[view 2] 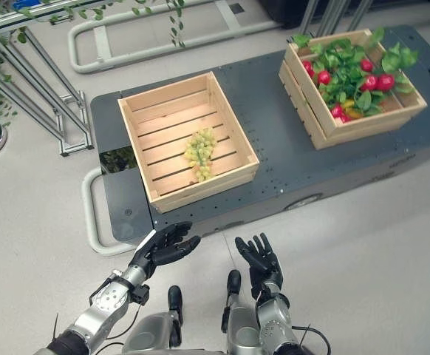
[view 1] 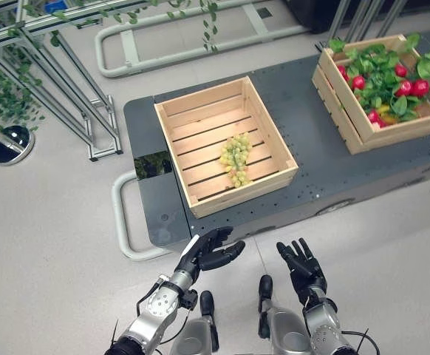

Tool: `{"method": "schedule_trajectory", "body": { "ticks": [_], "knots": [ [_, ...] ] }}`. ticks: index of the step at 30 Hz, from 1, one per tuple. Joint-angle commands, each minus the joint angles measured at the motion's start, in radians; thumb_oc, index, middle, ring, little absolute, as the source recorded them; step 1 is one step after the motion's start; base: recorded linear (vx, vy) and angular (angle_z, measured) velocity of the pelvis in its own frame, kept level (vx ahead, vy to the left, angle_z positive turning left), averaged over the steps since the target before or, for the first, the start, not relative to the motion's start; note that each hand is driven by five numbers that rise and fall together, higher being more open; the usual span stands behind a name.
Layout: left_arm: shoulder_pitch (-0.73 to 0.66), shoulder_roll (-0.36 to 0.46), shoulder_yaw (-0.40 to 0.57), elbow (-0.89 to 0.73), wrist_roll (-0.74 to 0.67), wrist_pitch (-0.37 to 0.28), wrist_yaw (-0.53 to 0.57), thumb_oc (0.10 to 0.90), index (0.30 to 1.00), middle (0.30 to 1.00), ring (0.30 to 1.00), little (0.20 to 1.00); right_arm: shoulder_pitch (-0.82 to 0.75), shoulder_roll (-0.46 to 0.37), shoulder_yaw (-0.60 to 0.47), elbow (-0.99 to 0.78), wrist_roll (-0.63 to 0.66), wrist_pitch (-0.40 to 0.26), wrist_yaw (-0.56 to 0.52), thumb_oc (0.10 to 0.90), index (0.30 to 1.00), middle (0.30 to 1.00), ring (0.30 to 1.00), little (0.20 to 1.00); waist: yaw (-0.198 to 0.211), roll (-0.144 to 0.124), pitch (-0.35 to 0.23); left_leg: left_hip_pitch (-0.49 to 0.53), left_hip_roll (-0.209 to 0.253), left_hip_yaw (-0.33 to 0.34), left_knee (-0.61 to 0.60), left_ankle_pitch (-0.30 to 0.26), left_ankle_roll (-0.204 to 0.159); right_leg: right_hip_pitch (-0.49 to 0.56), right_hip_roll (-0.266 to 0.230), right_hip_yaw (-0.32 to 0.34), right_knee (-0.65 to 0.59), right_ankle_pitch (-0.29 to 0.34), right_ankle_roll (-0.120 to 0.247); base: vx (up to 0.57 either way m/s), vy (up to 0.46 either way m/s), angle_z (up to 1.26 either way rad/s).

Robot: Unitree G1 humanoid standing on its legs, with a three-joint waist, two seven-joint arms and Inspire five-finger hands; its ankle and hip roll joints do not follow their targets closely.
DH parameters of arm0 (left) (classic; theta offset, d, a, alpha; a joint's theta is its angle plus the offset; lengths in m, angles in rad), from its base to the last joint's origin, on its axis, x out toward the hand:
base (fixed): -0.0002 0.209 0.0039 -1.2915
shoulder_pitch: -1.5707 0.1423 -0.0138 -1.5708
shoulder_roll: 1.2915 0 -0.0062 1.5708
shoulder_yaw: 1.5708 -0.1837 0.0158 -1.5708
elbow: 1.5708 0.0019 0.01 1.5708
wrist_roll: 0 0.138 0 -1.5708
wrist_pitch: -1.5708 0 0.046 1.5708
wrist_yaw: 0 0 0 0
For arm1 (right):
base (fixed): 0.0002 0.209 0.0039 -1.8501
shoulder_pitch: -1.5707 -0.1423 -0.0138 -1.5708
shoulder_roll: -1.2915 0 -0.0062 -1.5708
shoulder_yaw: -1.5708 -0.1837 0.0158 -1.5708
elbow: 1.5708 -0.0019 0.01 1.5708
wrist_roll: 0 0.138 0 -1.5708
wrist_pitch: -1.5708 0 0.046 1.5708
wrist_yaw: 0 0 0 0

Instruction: Pick up the fruits from the basket on one side to the basket on the other side

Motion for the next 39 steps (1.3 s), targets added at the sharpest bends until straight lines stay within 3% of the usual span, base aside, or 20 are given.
{"method": "schedule_trajectory", "body": {
  "ticks": [1, 8, 9, 12, 14, 15, 19, 20, 22, 27, 28, 29, 30, 34, 39],
  "knots": [
    [-0.120, 0.013, 0.007, -0.145, 0.019, -0.230, -0.001, 0.800, 0.900, 0.900, 0.900, 0.900, -0.045, -0.062, -0.032, -0.060, -0.021, -0.101, 0.066, 0.800, 0.900, 0.900, 0.900, 0.900, -0.001, 0.034, -0.006, 0.005, -0.005, 0.004, -0.086, 0.047, 0.012, 0.028, -0.041, -0.046, 0.099, -0.107, 0.030, 0.09, 0.121, -0.17],
    [-0.130, 0.049, 0.122, -0.336, -0.055, -0.271, 0.033, 0.800, 0.900, 0.900, 0.900, 0.900, -0.008, -0.053, -0.074, -0.087, -0.051, -0.059, 0.030, 0.800, 0.900, 0.900, 0.900, 0.900, -0.003, 0.060, -0.037, 0.075, -0.031, -0.042, -0.195, 0.037, 0.014, 0.039, -0.044, -0.046, 0.055, -0.104, 0.042, 0.10, 0.057, -0.17],
    [-0.124, 0.051, 0.155, -0.370, -0.044, -0.309, 0.076, 0.800, 0.900, 0.900, 0.900, 0.900, -0.001, -0.049, -0.078, -0.093, -0.062, -0.048, 0.017, 0.800, 0.900, 0.900, 0.900, 0.900, -0.001, 0.062, -0.039, 0.078, -0.034, -0.050, -0.201, 0.035, 0.015, 0.037, -0.044, -0.045, 0.056, -0.107, 0.042, 0.04, 0.031, 0.16],
    [-0.125, 0.046, 0.254, -0.465, -0.069, -0.337, 0.112, 0.800, 0.900, 0.900, 0.900, 0.900, 0.018, -0.036, -0.094, -0.102, -0.088, -0.033, 0.002, 0.800, 0.900, 0.900, 0.900, 0.900, -0.003, 0.065, -0.039, 0.074, -0.033, -0.048, -0.196, 0.027, 0.013, 0.037, -0.047, -0.044, 0.053, -0.113, 0.039, 0.05, 0.028, 0.08],
    [-0.131, 0.035, 0.305, -0.521, -0.019, -0.347, 0.177, 0.800, 0.900, 0.900, 0.900, 0.900, 0.027, -0.028, -0.097, -0.108, -0.100, -0.028, -0.003, 0.800, 0.900, 0.900, 0.900, 0.900, -0.003, 0.064, -0.036, 0.073, -0.034, -0.049, -0.193, 0.023, 0.013, 0.040, -0.048, -0.044, 0.048, -0.116, 0.037, 0.04, 0.021, 0.02],
    [-0.149, 0.033, 0.331, -0.543, 0.055, -0.344, 0.260, 0.800, 0.900, 0.900, 0.900, 0.900, 0.030, -0.026, -0.098, -0.108, -0.109, -0.023, -0.008, 0.800, 0.900, 0.900, 0.900, 0.900, -0.006, 0.064, -0.032, 0.072, -0.034, -0.050, -0.194, 0.022, 0.012, 0.039, -0.046, -0.041, 0.047, -0.118, 0.035, 0.03, 0.034, 0.05],
    [-0.251, 0.065, 0.353, -0.528, 0.219, -0.234, 0.483, 0.800, 0.900, 0.900, 0.900, 0.900, 0.029, -0.037, -0.081, -0.126, -0.118, -0.018, -0.029, 0.800, 0.900, 0.900, 0.900, 0.900, -0.025, 0.062, -0.017, 0.062, -0.035, -0.046, -0.191, 0.020, 0.011, 0.026, -0.043, -0.028, 0.054, -0.126, 0.035, 0.01, 0.045, 0.07],
    [-0.265, 0.073, 0.352, -0.521, 0.224, -0.219, 0.497, 0.800, 0.900, 0.900, 0.900, 0.900, 0.026, -0.040, -0.079, -0.128, -0.118, -0.018, -0.031, 0.800, 0.900, 0.900, 0.900, 0.900, -0.027, 0.062, -0.015, 0.060, -0.035, -0.045, -0.189, 0.020, 0.012, 0.023, -0.043, -0.026, 0.056, -0.127, 0.035, -0.03, 0.064, -0.03],
    [-0.352, 0.118, 0.352, -0.461, 0.213, -0.116, 0.550, 0.800, 0.900, 0.900, 0.900, 0.900, 0.010, -0.062, -0.075, -0.132, -0.115, -0.013, -0.027, 0.800, 0.900, 0.900, 0.900, 0.900, -0.043, 0.066, 0.007, 0.038, -0.037, -0.033, -0.170, 0.017, 0.010, -0.003, -0.043, -0.018, 0.080, -0.137, 0.033, -0.05, 0.071, -0.09],
    [-0.463, 0.163, 0.327, -0.388, 0.176, -0.037, 0.574, 0.800, 0.900, 0.900, 0.900, 0.900, -0.031, -0.100, -0.072, -0.134, -0.092, -0.006, -0.024, 0.800, 0.900, 0.900, 0.900, 0.900, -0.056, 0.066, 0.062, -0.015, -0.043, -0.010, -0.095, -0.001, 0.011, -0.054, -0.047, -0.015, 0.149, -0.161, 0.024, -0.07, 0.056, -0.12],
    [-0.513, 0.169, 0.312, -0.360, 0.178, -0.014, 0.592, 0.800, 0.900, 0.900, 0.900, 0.900, -0.062, -0.111, -0.066, -0.119, -0.071, -0.009, -0.011, 0.800, 0.900, 0.900, 0.900, 0.900, -0.057, 0.063, 0.098, -0.057, -0.043, -0.003, -0.036, -0.011, 0.012, -0.101, -0.051, -0.017, 0.215, -0.177, 0.016, -0.13, 0.047, -0.12],
    [-0.515, 0.169, 0.311, -0.358, 0.178, -0.015, 0.592, 0.800, 0.900, 0.900, 0.900, 0.900, -0.064, -0.110, -0.067, -0.118, -0.070, -0.009, -0.010, 0.800, 0.900, 0.900, 0.900, 0.900, -0.056, 0.062, 0.098, -0.061, -0.043, -0.003, -0.031, -0.013, 0.012, -0.106, -0.052, -0.016, 0.221, -0.180, 0.016, -0.20, 0.050, -0.12],
    [-0.579, 0.177, 0.288, -0.311, 0.183, -0.010, 0.606, 0.800, 0.900, 0.900, 0.900, 0.900, -0.093, -0.123, -0.056, -0.108, -0.054, -0.012, -0.001, 0.800, 0.900, 0.900, 0.900, 0.900, -0.059, 0.055, 0.126, -0.123, -0.036, 0.016, 0.044, -0.029, 0.016, -0.180, -0.063, -0.022, 0.314, -0.202, 0.009, -0.13, 0.026, -0.05],
    [-0.695, 0.184, 0.245, -0.223, 0.178, 0.034, 0.618, 0.800, 0.900, 0.900, 0.900, 0.900, -0.124, -0.131, -0.044, -0.093, -0.029, -0.001, -0.008, 0.800, 0.900, 0.900, 0.900, 0.900, -0.069, 0.034, 0.126, -0.284, -0.021, 0.044, 0.188, -0.073, 0.029, -0.357, -0.077, -0.009, 0.473, -0.242, -0.001, -0.08, 0.019, 0.02],
    [-0.803, 0.207, 0.206, -0.108, 0.159, 0.116, 0.614, 0.800, 0.900, 0.900, 0.900, 0.900, -0.146, -0.137, -0.035, -0.093, -0.033, -0.002, -0.005, 0.800, 0.900, 0.900, 0.900, 0.900, -0.091, 0.025, 0.126, -0.377, -0.003, 0.077, 0.231, -0.085, 0.035, -0.458, -0.064, 0.005, 0.506, -0.244, -0.002, 0.00, 0.033, 0.04]
  ]
}}
